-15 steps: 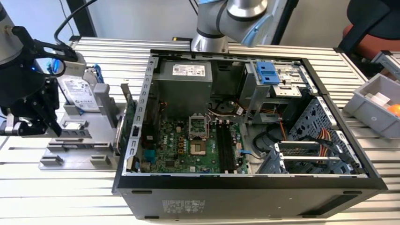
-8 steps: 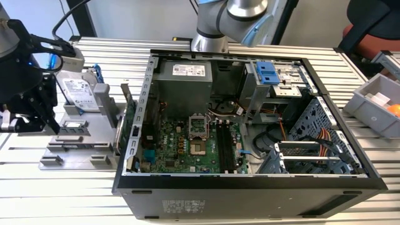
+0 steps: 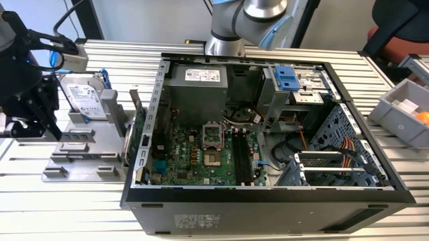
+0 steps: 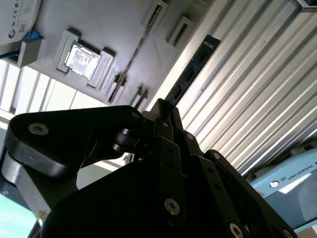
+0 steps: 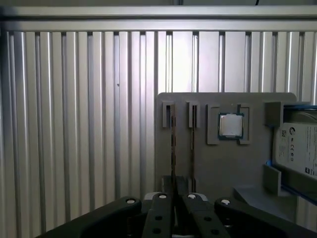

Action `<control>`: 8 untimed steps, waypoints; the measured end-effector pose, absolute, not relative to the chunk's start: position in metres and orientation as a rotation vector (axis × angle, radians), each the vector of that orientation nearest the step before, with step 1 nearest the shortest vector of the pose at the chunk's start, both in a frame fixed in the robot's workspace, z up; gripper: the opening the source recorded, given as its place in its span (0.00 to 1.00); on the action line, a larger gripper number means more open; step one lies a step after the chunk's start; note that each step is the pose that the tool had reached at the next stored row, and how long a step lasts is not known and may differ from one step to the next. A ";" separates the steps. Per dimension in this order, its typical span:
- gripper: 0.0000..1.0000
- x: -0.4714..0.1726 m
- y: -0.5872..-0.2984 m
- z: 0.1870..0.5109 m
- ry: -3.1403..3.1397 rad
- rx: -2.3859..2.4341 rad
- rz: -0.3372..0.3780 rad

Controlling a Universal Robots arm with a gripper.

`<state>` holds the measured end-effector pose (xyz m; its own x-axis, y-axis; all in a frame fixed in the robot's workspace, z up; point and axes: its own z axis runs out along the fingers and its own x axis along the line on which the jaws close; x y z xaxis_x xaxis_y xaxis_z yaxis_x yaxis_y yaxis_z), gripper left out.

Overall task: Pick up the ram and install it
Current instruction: 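Pick up the ram and move it above insertion slot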

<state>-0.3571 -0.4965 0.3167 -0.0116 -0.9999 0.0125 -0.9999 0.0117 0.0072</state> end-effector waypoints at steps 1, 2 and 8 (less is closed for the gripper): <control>0.00 -0.357 -0.497 0.318 -2.224 2.199 0.006; 0.00 -0.357 -0.497 0.319 -2.224 2.199 0.006; 0.00 -0.357 -0.497 0.327 -2.224 2.199 0.006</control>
<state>-0.3571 -0.4965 0.3270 -0.0115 -0.9999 0.0125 -0.9999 0.0116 0.0072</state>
